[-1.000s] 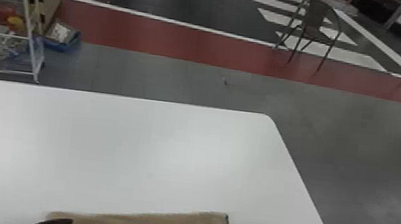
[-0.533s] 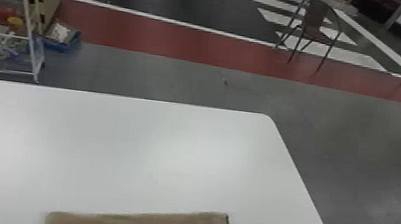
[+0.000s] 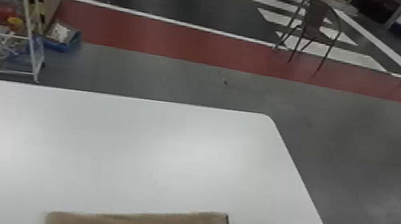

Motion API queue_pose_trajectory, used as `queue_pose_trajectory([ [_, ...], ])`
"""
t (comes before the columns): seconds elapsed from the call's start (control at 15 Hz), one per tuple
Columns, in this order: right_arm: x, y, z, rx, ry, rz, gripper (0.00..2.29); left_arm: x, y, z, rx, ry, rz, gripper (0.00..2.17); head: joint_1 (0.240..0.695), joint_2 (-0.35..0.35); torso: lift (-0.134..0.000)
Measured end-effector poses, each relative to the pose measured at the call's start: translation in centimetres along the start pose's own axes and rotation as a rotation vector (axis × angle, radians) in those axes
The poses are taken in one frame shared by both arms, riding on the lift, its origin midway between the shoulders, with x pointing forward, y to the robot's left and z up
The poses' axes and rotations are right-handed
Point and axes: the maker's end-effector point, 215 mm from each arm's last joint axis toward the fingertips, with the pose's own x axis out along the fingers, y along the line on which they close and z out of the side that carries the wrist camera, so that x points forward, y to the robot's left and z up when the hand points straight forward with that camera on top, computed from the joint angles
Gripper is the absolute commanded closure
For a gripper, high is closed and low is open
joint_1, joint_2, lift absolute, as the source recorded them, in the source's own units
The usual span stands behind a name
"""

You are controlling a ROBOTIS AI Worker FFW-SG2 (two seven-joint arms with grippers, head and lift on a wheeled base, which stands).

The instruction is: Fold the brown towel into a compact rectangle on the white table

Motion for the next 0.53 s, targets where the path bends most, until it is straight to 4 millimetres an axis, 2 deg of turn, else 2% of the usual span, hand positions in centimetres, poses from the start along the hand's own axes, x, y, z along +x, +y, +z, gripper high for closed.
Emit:
queue_pose_trajectory([
  [0.27,1.7,-0.4,-1.2,-0.023,0.046,-0.055,0.13,0.9,0.5,-0.8,0.010,0.023,0.002,1.73,0.695,-0.350,-0.123],
  [0.53,3.1,0.3,-2.0,-0.034,0.071,-0.041,0.13,2.0,1.0,-1.5,0.029,0.051,0.016,1.73,0.695,-0.350,-0.123],
])
